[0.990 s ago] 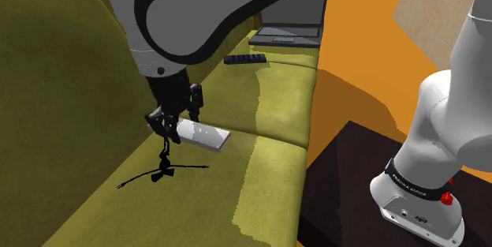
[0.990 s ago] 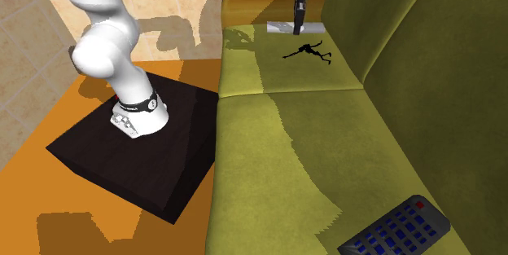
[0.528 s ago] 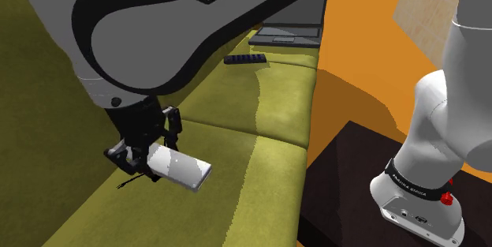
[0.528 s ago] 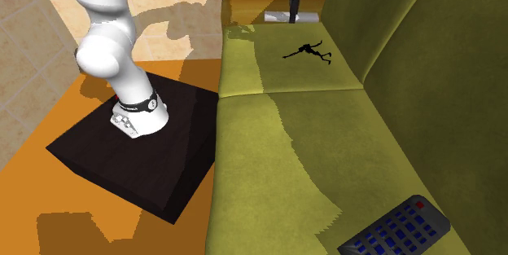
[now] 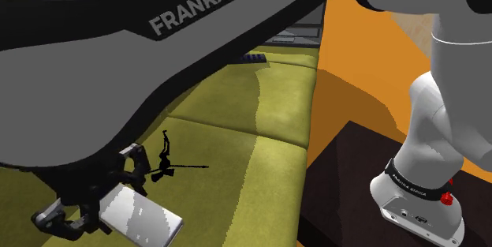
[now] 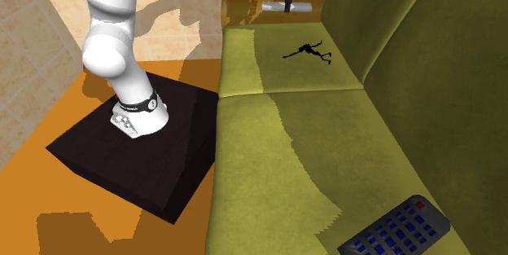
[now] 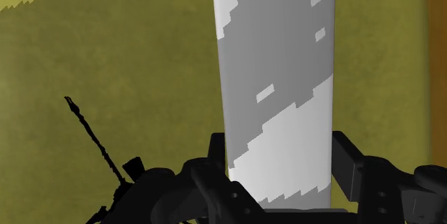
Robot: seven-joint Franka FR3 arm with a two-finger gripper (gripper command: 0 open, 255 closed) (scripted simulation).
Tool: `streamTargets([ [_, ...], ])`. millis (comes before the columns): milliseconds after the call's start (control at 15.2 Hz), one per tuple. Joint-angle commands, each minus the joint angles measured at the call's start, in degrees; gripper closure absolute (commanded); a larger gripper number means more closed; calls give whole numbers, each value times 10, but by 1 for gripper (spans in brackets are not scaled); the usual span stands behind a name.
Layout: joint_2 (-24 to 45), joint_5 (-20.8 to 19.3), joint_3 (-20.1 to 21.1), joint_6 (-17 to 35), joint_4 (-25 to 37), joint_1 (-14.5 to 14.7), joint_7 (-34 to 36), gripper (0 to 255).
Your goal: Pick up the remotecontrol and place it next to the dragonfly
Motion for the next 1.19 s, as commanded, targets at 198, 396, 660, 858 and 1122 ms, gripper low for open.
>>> streamTargets([
  [198,17,-7,0,24,-8,9,13,255],
  [396,22,-10,-2,44,-24,9,15,255],
  [660,31,-14,-4,71,-42,9,18,255],
  [858,38,-18,-6,90,-54,10,20,255],
  [1122,50,-23,-9,115,-68,11,23,255],
])
